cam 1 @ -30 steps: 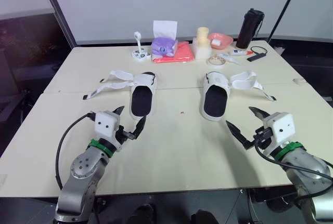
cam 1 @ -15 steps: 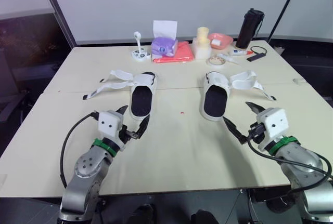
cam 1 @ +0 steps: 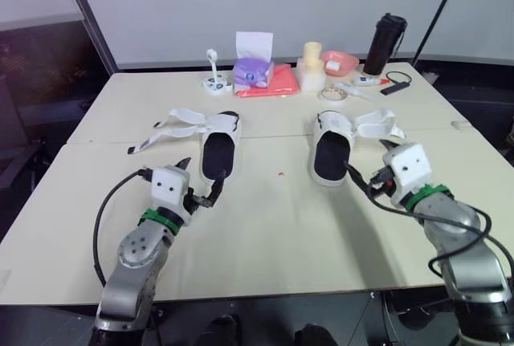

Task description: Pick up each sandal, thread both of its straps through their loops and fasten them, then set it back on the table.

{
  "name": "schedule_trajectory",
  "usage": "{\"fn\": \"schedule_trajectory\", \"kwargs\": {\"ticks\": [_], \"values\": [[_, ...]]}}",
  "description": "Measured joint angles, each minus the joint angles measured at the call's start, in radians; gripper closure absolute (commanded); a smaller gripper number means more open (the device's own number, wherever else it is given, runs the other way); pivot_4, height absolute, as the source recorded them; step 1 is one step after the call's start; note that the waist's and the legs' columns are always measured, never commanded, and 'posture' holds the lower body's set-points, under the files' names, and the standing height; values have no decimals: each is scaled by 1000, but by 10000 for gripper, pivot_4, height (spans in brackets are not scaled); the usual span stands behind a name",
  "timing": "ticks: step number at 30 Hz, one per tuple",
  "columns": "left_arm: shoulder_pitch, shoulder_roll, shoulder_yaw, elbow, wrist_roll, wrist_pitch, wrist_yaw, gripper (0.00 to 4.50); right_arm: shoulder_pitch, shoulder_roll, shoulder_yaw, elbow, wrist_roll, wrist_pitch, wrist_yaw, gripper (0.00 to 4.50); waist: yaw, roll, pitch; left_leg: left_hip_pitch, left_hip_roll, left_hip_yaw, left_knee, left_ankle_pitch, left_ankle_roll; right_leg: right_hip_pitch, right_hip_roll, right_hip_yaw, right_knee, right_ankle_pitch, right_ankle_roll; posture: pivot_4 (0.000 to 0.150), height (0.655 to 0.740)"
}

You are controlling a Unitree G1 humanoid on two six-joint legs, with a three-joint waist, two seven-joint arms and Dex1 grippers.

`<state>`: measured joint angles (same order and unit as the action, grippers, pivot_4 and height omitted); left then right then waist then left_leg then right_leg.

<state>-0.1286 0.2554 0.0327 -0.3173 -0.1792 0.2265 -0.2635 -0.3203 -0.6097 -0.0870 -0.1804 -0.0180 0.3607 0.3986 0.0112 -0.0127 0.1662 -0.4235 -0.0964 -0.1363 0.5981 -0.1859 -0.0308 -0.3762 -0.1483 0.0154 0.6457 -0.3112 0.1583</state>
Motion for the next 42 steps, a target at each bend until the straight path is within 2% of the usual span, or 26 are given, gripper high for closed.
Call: {"fn": "schedule_trajectory", "kwargs": {"ticks": [6, 9, 17, 22, 25, 27, 32, 38, 42], "values": [[-65, -1, 12, 68, 18, -35, 8, 0, -318, 18, 180, 440, -179, -83, -66, 205, -10, 0, 0, -1, -2, 0, -2, 0, -1, -2, -1, 0, 0, 0, 0, 1500, 7400], [-67, -3, 11, 80, 20, -45, 8, 0, -468, 50, 252, 688, -256, -171, -121, 205, -23, 0, 0, -3, -2, 0, -3, 4, -7, -4, 0, 0, 1, 0, 0, 1500, 7400], [-50, -12, 11, 78, 40, -62, 21, 0, -708, 124, 392, 1167, -418, -353, -259, 205, -33, 0, 0, -3, -3, 0, -4, 5, -7, -5, 0, 1, 3, 0, 0, 1500, 7400], [-29, -21, 10, 72, 50, -62, 28, 0, -789, 162, 450, 1354, -493, -424, -367, 205, -32, 0, 0, -3, -3, -1, -4, 6, -10, -7, 1, 2, 4, 0, 0, 1500, 7400], [-24, -22, 11, 68, 56, -62, 31, 0, -819, 183, 466, 1417, -519, -441, -410, 7951, -33, 0, 0, -3, -3, -1, -4, 6, -10, -7, 1, 2, 4, 0, 0, 1500, 7400], [-22, -24, 11, 67, 60, -62, 32, 0, -833, 196, 471, 1443, -528, -451, -426, 17358, -33, 1, 0, -3, -3, -1, -4, 6, -10, -7, 1, 2, 5, 0, 0, 1500, 7400], [-16, -29, 11, 63, 62, -62, 35, 0, -842, 207, 480, 1483, -544, -477, -438, 44373, -34, 1, 1, -3, -3, -1, -4, 6, -10, -8, 1, 3, 6, 0, 0, 1500, 7400], [-5, -29, 11, 61, 52, -57, 15, 0, -842, 202, 487, 1485, -557, -532, -441, 44373, -40, 2, 1, -3, -3, 0, -5, 7, -11, -10, 2, 4, 7, 0, 0, 1500, 7400], [-5, -27, 9, 60, 12, -39, -32, 0, -811, 151, 477, 1429, -543, -672, -407, 44373, -49, 2, 1, -3, -3, 0, -5, 7, -10, -10, 2, 4, 7, 0, 0, 1500, 7400]]}}
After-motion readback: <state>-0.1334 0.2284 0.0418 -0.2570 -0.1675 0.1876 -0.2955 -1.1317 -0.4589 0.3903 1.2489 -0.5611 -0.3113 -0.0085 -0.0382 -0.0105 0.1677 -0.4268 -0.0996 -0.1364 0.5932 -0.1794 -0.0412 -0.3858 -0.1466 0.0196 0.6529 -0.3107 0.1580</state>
